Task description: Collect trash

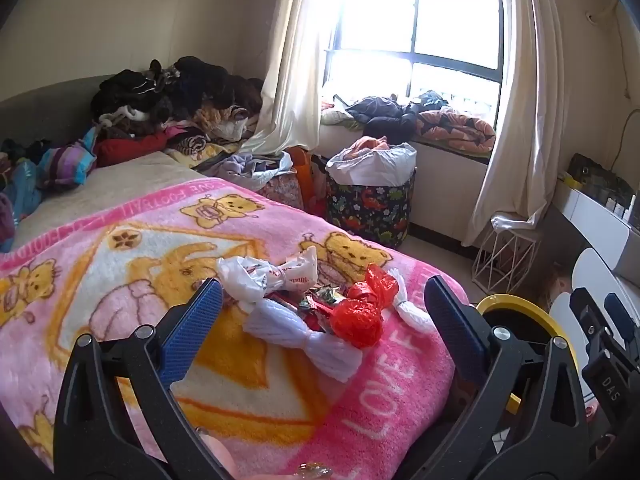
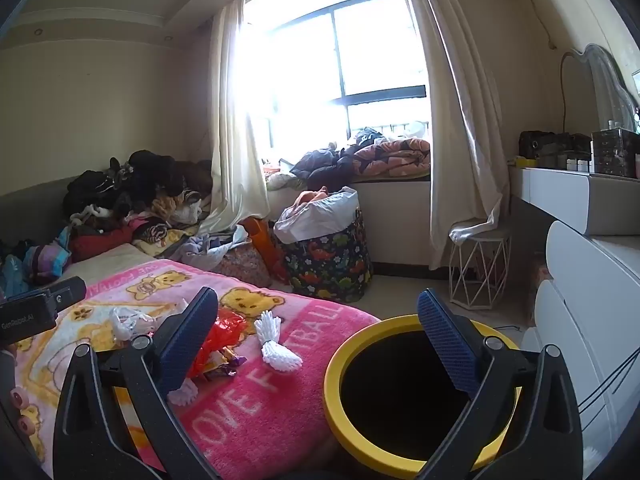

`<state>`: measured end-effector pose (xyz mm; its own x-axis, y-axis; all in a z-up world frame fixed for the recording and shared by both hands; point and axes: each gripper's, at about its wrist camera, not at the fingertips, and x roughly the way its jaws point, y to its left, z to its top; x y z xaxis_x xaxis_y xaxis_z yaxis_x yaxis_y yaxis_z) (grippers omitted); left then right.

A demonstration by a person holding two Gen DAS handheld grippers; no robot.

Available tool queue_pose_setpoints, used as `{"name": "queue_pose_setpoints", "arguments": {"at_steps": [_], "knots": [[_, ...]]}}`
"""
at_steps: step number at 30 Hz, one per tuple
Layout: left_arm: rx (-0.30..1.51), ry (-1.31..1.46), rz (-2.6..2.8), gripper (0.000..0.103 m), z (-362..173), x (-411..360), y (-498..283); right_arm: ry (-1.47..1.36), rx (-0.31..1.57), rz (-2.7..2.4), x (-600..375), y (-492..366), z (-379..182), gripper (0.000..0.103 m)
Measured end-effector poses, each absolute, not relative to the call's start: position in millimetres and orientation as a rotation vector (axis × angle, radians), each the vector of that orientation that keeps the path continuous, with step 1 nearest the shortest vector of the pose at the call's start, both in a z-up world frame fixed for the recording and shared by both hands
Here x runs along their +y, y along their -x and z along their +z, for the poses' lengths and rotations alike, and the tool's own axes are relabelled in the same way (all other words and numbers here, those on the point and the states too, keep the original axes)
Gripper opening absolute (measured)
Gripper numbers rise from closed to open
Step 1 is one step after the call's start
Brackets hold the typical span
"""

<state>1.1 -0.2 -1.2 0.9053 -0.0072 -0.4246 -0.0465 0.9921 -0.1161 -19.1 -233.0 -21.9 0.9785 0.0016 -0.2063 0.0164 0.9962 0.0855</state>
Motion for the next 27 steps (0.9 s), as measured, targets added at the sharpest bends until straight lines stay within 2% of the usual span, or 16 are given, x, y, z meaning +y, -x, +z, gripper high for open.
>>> {"name": "queue_pose_setpoints", "arguments": {"at_steps": [27], "knots": [[0.406,0.119,0.024,0.093,10,-13,7,-0.080,0.186,-0.026,-235,23,-18,0.097]]}}
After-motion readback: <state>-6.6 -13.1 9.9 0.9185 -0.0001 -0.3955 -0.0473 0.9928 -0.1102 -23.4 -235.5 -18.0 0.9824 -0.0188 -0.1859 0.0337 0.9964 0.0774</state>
